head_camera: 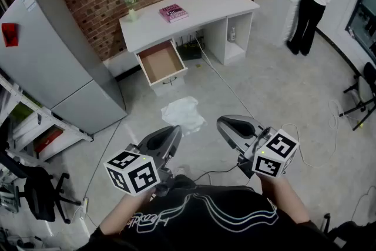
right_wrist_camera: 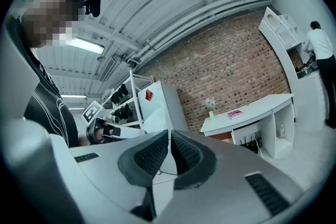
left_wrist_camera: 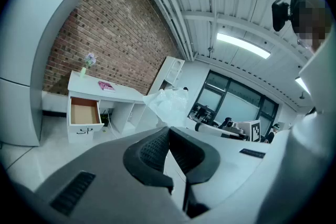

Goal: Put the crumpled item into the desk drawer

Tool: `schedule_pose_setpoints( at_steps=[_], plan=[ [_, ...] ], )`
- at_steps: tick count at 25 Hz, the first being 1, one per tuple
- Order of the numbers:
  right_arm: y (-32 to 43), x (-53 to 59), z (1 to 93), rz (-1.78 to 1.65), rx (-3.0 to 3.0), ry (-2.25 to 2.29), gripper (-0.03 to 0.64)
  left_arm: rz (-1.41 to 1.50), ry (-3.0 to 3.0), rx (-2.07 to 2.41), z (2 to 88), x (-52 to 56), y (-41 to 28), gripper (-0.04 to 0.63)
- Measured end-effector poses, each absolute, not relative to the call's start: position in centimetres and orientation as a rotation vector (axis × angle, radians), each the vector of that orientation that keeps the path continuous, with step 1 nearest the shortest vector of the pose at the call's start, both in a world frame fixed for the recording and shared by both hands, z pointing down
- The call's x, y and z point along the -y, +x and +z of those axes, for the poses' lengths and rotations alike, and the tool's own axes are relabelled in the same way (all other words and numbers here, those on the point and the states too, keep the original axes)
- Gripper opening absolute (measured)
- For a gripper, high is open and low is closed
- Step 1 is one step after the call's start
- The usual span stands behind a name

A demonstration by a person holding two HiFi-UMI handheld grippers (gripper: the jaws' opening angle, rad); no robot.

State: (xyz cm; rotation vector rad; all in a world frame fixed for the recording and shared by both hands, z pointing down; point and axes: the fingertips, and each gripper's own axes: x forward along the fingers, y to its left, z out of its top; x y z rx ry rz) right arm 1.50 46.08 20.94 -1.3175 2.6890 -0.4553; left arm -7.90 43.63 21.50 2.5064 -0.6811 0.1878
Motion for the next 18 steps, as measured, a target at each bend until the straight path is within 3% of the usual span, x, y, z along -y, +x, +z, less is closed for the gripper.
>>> schedule_pose_setpoints(
  at_steps=[18],
  plan=[
    [1.8,-43.7,22.4,-0.473,-2.701,-1.329,0.049,0.172,2.459,0.691,23.2,-41.3,-7.8,0.021]
  ],
)
